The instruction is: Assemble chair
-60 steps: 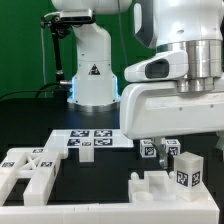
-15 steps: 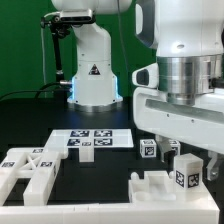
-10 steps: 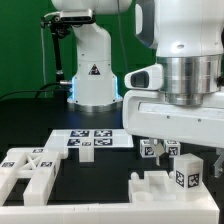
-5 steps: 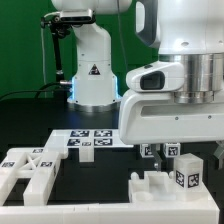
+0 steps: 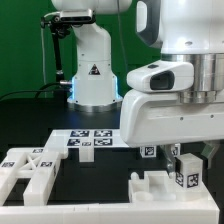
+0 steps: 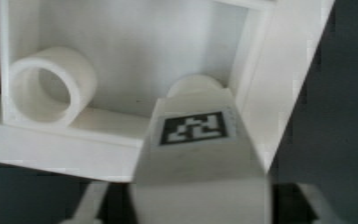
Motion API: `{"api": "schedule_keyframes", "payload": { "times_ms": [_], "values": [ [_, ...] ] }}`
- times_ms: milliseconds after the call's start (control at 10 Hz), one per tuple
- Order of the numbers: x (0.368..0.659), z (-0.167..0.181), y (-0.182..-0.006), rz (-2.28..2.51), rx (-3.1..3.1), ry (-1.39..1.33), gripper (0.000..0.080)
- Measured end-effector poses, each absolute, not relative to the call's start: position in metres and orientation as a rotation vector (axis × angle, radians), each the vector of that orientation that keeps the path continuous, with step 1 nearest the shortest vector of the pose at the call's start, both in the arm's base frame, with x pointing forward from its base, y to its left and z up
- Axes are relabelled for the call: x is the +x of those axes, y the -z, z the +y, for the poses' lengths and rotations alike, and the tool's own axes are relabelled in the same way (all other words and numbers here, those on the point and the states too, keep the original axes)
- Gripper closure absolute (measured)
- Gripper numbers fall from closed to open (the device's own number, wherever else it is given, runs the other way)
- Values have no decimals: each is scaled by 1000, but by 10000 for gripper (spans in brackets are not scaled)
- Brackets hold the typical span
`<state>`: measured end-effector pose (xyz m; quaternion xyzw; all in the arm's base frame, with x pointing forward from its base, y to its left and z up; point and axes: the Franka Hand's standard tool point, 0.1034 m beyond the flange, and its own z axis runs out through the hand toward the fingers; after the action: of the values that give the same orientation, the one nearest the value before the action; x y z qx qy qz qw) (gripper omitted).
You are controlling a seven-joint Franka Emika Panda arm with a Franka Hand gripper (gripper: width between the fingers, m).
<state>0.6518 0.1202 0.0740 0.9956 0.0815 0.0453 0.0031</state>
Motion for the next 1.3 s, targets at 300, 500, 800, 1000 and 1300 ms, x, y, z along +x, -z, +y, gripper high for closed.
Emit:
{"api": "schedule_keyframes", "payload": {
  "times_ms": [300, 500, 800, 1000, 1300],
  "values": [
    [652, 121, -74, 56, 3140, -142, 512],
    [652, 120, -74, -255, 3138, -142, 512],
    [651, 118, -74, -781, 3082, -140, 512],
    [650, 118, -74, -1168, 2973, -132, 512],
    [649, 118, -74, -1731, 2696, -114, 512]
  ]
}}
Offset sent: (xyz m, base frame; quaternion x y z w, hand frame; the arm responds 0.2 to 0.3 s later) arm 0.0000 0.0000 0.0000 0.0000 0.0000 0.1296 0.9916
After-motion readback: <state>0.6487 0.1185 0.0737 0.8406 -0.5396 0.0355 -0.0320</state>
